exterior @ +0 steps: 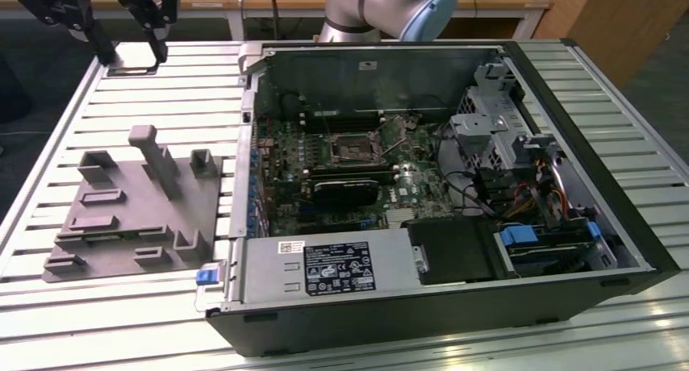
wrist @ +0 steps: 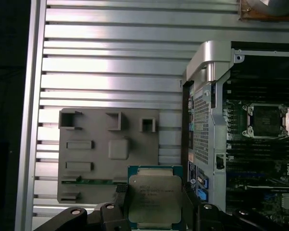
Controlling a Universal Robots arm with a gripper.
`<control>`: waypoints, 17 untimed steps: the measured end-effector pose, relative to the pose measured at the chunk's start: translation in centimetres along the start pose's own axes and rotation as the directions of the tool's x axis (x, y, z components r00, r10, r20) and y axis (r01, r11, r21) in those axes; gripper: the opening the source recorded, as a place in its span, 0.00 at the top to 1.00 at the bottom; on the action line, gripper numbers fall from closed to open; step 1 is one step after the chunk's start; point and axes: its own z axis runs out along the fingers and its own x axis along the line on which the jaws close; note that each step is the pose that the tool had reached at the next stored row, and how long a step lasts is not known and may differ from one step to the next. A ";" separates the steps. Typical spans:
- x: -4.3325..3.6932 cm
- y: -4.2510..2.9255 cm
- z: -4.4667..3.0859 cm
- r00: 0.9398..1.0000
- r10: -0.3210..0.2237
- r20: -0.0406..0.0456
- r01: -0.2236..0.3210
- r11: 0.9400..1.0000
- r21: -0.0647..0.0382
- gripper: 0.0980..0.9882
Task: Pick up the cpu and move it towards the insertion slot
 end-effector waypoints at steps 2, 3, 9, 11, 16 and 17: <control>-0.20 0.00 0.00 1.000 0.000 0.000 0.000 1.000 0.000 0.51; -0.34 0.00 0.00 1.000 0.000 0.000 0.000 1.000 0.000 0.51; -1.65 0.00 0.00 1.000 0.000 0.000 0.000 1.000 0.000 0.51; -2.05 0.02 0.01 1.000 0.000 0.000 0.000 1.000 0.000 0.51; -3.03 0.13 0.03 1.000 0.000 0.000 0.000 1.000 0.000 0.51; -3.20 0.15 0.04 1.000 0.000 0.000 0.000 1.000 0.000 0.51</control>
